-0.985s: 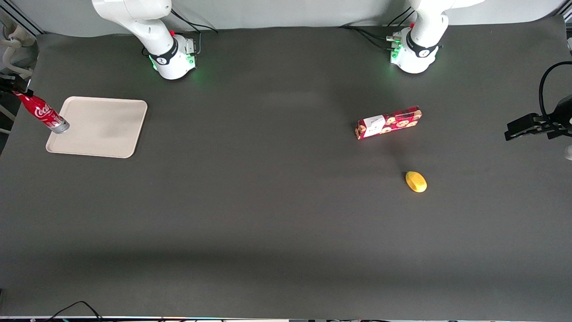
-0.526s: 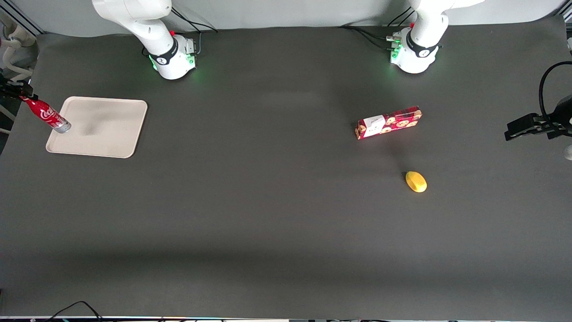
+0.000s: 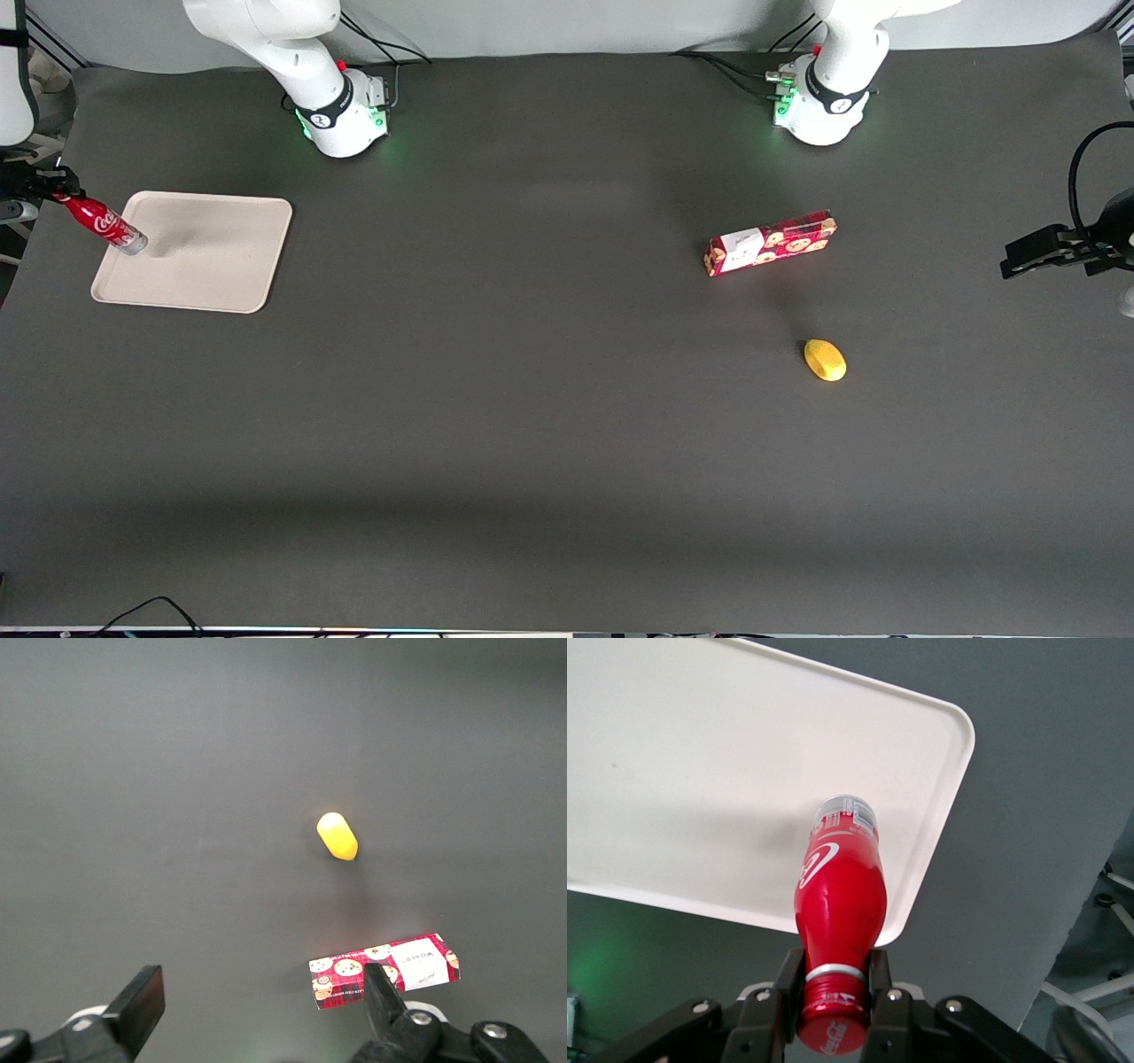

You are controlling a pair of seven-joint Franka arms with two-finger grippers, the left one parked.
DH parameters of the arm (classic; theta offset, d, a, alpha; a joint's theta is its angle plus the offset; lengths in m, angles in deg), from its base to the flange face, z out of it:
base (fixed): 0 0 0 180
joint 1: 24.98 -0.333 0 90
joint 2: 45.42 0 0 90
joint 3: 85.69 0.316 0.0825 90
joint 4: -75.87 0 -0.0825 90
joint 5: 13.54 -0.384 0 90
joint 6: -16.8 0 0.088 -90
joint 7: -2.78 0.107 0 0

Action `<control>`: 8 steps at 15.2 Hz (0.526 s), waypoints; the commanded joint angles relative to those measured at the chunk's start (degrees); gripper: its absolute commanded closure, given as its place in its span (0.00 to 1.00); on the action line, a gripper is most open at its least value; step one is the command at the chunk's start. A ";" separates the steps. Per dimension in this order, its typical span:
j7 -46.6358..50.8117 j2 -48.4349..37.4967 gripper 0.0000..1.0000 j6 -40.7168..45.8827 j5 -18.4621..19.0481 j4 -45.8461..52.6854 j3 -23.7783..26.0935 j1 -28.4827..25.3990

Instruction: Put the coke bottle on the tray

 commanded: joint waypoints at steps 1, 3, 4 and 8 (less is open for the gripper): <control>-2.52 4.45 1.00 -3.84 2.33 0.26 0.09 2.05; -2.35 5.25 1.00 -3.84 2.43 0.17 0.18 2.15; -2.43 5.52 1.00 -3.84 2.43 0.17 0.18 2.23; -2.61 6.92 1.00 -4.81 3.04 0.17 0.18 2.32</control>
